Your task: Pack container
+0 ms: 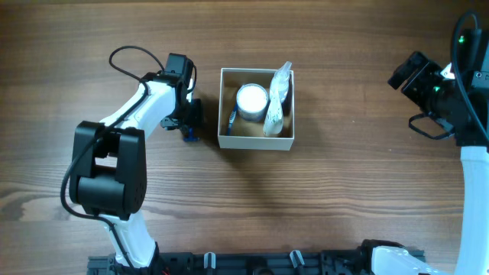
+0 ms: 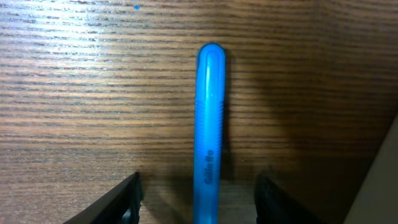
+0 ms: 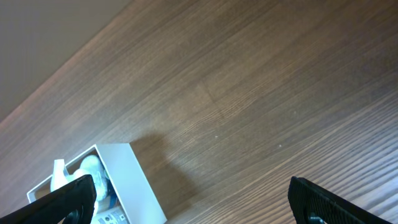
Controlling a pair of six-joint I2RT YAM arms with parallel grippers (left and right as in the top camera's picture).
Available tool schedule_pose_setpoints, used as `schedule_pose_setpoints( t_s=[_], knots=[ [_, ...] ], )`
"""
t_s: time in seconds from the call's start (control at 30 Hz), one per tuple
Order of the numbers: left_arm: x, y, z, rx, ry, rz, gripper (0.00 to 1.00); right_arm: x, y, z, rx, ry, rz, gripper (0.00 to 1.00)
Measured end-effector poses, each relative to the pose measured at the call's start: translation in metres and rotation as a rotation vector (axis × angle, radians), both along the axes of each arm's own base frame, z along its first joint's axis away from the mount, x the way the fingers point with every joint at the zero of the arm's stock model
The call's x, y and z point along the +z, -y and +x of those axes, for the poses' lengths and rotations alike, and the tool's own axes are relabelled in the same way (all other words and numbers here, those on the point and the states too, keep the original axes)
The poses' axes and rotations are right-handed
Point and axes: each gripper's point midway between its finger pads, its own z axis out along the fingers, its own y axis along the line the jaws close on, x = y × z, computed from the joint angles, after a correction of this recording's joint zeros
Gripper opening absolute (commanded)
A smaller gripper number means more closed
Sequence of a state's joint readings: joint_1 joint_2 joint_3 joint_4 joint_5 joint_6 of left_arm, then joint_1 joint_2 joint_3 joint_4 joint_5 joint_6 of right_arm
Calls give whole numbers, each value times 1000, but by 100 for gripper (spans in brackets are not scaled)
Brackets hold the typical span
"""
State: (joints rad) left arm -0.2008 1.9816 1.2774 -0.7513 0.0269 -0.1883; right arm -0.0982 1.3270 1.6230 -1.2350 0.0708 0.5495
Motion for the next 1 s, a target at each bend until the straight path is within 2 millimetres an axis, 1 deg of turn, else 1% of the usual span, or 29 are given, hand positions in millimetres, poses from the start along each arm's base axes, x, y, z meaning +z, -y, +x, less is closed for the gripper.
schedule_pose_setpoints(
  t_s=[0.03,0.07,0.1,0.2,0.27,0.3,0.33,0.37,0.4,0.47,0.5,0.53,0.57,0.6,0.63,0.67,0.73,0.8,0.83,0.87,0.9,0.97,1.0],
  knots=[
    [-1,0,0,-5,-1,2,17,0,0,0,0,0,0,100],
    [-1,-1,0,-8,-1,5,8,0,0,0,0,0,0,100],
    [-2,-2,0,-12,-2,8,4,0,0,0,0,0,0,100],
    [-1,-1,1,-16,-2,5,4,0,0,0,0,0,0,100],
    [2,-2,-6,-16,-22,8,4,0,0,0,0,0,0,100],
    [7,-4,-12,-17,-39,12,4,0,0,0,0,0,0,100],
    [17,-4,-15,-17,-35,11,4,0,0,0,0,0,0,100],
    [33,-3,-17,-20,-20,4,4,0,0,0,0,0,0,100],
    [59,1,-14,-26,30,-12,4,0,0,0,0,0,0,100],
    [110,18,-5,-60,170,-59,4,0,0,0,0,0,0,100],
    [147,36,0,-98,296,-99,4,0,0,0,0,1,0,100],
    [173,52,0,-135,375,-133,4,0,0,0,0,1,0,100],
    [188,63,0,-161,423,-156,4,0,0,0,0,0,0,100],
    [202,81,2,-199,486,-176,4,0,0,0,0,0,0,100],
    [203,92,2,-224,500,-181,4,0,0,0,0,0,0,100],
    [195,100,3,-241,488,-178,5,0,0,0,0,0,0,100],
    [170,105,9,-236,435,-166,10,0,0,0,0,1,0,100],
    [134,106,12,-226,350,-138,28,0,0,0,0,1,0,100],
    [118,106,12,-217,313,-125,39,0,0,0,0,1,0,100],
    [109,105,12,-219,293,-116,44,0,0,0,0,1,0,100],
    [104,109,13,-217,282,-124,45,0,0,0,0,1,0,100],
    [105,108,8,-219,268,-122,49,0,0,0,0,0,0,100],
    [109,106,3,-217,257,-117,51,0,0,0,0,1,0,100]
  ],
)
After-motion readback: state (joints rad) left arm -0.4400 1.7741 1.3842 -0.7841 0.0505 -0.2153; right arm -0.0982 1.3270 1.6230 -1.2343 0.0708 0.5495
